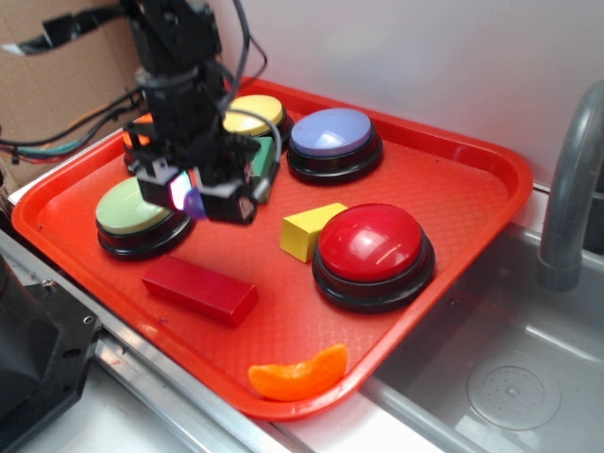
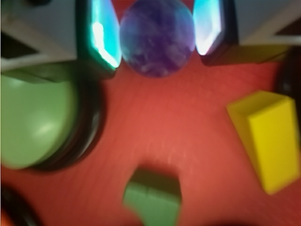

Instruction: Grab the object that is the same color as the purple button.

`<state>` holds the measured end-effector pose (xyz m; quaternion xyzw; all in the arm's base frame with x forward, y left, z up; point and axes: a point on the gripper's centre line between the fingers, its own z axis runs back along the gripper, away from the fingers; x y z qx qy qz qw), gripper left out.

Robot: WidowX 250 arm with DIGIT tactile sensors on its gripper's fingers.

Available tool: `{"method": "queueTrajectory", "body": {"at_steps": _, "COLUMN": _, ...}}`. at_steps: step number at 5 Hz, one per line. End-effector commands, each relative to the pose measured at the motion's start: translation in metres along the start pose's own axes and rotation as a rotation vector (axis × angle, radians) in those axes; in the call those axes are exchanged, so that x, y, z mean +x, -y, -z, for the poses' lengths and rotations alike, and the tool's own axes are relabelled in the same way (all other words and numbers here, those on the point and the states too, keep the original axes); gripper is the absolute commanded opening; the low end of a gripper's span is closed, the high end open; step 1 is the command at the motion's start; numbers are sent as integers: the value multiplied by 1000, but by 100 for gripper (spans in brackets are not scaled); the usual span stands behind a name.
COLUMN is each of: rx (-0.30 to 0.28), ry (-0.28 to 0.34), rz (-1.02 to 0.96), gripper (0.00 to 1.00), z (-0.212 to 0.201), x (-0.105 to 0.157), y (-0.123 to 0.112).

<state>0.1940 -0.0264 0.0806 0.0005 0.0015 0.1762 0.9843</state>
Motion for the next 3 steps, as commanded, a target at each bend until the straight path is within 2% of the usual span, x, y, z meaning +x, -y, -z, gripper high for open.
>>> {"method": "queueTrajectory", "body": {"at_steps": 1, "rx": -134, "ry": 131, "rz": -13, "gripper": 0, "z": -111, "x": 18, "y": -20}}
{"method": "queueTrajectory", "body": {"at_steps": 2, "rx": -124, "ry": 140, "rz": -20, "gripper": 0, "z": -126, "x": 20, "y": -23}}
{"method": "queueTrajectory", "body": {"at_steps": 3, "rx": -106, "ry": 145, "rz": -85, "gripper": 0, "z": -111, "x": 23, "y": -25}}
